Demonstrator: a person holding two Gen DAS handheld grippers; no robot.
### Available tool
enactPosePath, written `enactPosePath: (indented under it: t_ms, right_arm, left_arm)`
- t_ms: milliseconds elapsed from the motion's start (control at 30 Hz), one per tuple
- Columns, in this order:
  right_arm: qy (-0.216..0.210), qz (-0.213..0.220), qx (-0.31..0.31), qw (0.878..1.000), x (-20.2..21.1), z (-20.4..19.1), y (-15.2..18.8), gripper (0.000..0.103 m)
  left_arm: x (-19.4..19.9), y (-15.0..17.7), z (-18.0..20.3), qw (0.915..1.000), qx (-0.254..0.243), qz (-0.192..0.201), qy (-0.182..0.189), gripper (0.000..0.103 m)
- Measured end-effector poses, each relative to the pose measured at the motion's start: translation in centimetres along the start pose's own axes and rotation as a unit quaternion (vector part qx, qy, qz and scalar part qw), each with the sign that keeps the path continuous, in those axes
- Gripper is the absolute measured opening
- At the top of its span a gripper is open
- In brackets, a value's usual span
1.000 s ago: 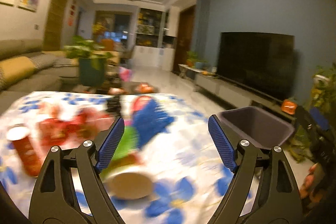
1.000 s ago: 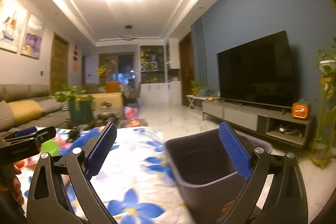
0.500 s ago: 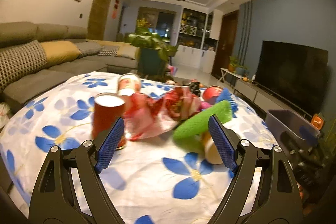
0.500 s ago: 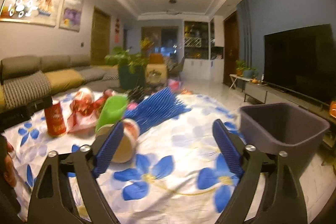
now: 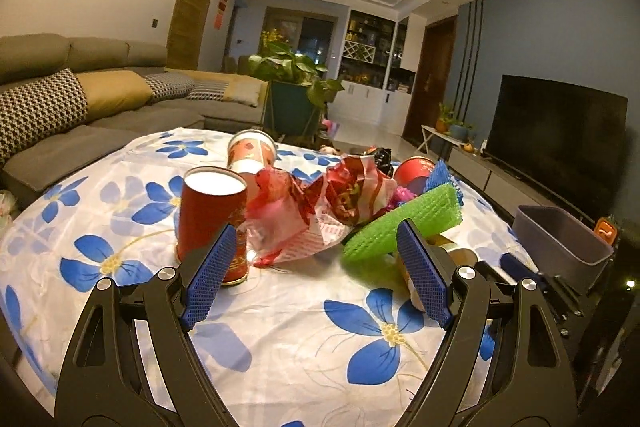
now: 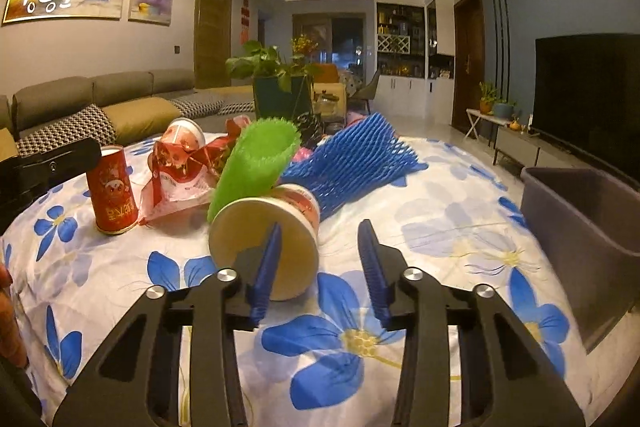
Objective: Collect trash
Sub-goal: 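Grasp the orange-printed paper cup with the right tool while the left tool approaches the green foam net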
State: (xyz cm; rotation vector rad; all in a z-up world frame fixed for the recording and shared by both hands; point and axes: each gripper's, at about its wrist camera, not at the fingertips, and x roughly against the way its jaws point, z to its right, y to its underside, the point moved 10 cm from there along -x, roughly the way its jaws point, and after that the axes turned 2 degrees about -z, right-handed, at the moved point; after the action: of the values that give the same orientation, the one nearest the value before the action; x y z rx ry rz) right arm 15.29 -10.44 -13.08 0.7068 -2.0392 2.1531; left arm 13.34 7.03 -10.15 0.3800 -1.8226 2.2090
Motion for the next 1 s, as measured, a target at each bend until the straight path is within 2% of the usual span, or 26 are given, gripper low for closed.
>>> enactPosePath:
  t_ms: [133, 300, 367, 700, 833, 933, 1000]
  right_arm:
    - [-0.004, -0.013, 0.002, 1.000, -1.0, -0.5, 0.3, 0.030]
    - [-0.009, -0.024, 0.004, 1.000, -1.7, -0.6, 0.7, 0.007]
    - [-0.007, -0.028, 0.002, 1.000, -1.6, -0.3, 0.9, 0.004]
    - [0.055, 0.002, -0.009, 0.998, 3.4, 5.8, 0.5, 0.004]
    - [0.076, 0.009, -0.023, 0.997, 4.9, 8.2, 0.6, 0.004]
    - [0.081, 0.008, -0.034, 0.996, 5.1, 9.3, 0.9, 0.004]
    - [0.080, 0.008, -0.038, 0.996, 5.2, 9.7, 1.0, 0.004]
  left_arm:
    - [-0.7, 0.1, 0.8, 0.9999, -0.009, -0.006, 0.009, 0.081]
    - [-1.8, 0.2, 1.9, 0.9995, -0.019, -0.013, 0.023, 0.081]
    - [-2.1, 0.3, 2.4, 0.9991, -0.025, -0.015, 0.030, 0.081]
    - [-3.9, 1.3, 5.1, 0.9968, -0.041, -0.033, 0.060, 0.081]
    - [-5.4, 2.3, 7.0, 0.9940, -0.050, -0.056, 0.079, 0.081]
    - [-6.6, 3.0, 8.3, 0.9922, -0.063, -0.068, 0.083, 0.081]
    - [-7.6, 3.1, 8.6, 0.9917, -0.075, -0.074, 0.073, 0.081]
